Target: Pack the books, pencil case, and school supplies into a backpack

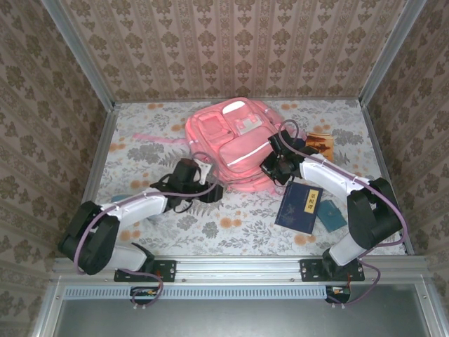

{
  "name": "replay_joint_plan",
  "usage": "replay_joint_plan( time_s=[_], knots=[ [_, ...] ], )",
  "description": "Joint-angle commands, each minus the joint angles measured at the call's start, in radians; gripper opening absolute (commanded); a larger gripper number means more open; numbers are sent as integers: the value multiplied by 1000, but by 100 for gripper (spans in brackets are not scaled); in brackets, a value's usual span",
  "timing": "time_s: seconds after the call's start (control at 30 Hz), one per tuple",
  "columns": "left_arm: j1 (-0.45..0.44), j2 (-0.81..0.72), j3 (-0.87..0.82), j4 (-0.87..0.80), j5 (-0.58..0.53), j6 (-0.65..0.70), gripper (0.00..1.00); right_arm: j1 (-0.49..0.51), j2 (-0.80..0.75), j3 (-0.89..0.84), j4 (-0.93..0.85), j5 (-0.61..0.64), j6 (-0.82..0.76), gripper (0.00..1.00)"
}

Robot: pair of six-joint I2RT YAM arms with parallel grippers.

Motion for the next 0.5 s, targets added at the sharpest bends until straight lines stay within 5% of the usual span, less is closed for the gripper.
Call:
replay_joint_plan(
  time_s=[0.0, 0.47],
  knots=[
    [-58, 69, 14, 60, -119, -33, 59, 7, -39, 22, 6, -20, -16, 0],
    [-148, 273, 126, 205, -289, 144, 51, 8, -51, 18, 2, -20, -5, 0]
  ],
)
